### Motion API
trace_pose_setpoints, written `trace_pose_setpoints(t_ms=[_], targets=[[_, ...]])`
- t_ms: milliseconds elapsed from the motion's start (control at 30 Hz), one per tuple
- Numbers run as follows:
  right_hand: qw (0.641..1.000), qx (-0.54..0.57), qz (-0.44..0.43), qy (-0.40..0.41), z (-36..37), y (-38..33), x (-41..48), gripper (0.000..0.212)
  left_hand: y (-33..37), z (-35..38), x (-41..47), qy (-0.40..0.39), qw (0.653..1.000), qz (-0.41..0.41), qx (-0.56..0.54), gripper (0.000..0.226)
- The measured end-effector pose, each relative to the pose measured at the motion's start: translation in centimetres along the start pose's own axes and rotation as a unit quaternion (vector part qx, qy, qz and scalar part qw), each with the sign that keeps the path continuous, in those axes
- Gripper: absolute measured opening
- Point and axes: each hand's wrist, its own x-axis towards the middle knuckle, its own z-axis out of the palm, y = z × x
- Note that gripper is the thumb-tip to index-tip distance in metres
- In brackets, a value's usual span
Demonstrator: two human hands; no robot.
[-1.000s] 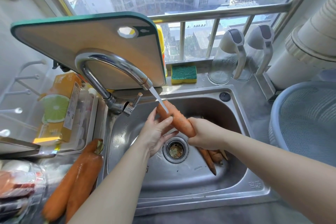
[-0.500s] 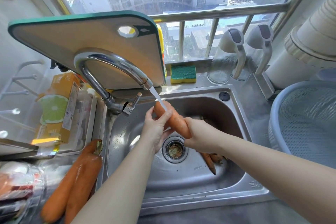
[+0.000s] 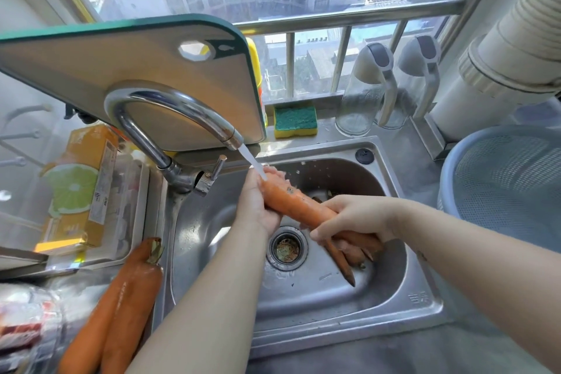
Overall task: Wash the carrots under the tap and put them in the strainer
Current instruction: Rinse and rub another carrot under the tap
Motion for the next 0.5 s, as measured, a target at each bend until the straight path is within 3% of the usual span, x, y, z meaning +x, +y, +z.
trace_pose_setpoints(t_ms=[33,100,133,167,200,267,367,433,500], targets=[[0.987,-0.137,0.006,0.083,0.2,0.0,0.5,0.016,-0.1,0.4,0.2,0.038,0.999,0.002,0.024,0.025],[0.889,-0.378,0.006,0.258,1.1,0.3,1.4,0.029,-0.4,1.0,0.6,0.107,0.993,0.015,0.037,0.021],[0.845,-0.427,-0.008,0.322,1.7,0.4,1.8,0.029,-0.5,1.3,0.7,0.127,0.990,0.036,0.043,0.018],[0.830,-0.431,-0.030,0.354,2.2,0.5,2.1,0.026,-0.6,1.5,0.5,0.137,0.987,0.065,0.057,0.014],[0.840,-0.405,-0.050,0.359,2.6,0.6,2.4,0.023,-0.7,1.6,0.4,0.137,0.983,0.094,0.081,0.010],[0.898,-0.308,-0.048,0.310,2.2,0.5,2.6,0.018,-0.6,1.3,-0.1,0.108,0.981,0.109,0.117,0.010],[0.984,-0.122,0.000,0.126,1.3,-0.3,1.8,0.017,-0.2,-0.1,-0.7,0.011,0.996,0.048,0.075,0.008],[1.000,0.012,0.013,0.020,1.0,-0.8,1.3,0.019,-0.2,-0.4,-1.2,-0.049,0.998,0.013,-0.028,0.009],[0.998,0.061,0.011,0.005,1.1,-1.3,1.5,0.019,-0.1,0.0,-1.2,-0.055,0.995,0.003,-0.085,0.019]])
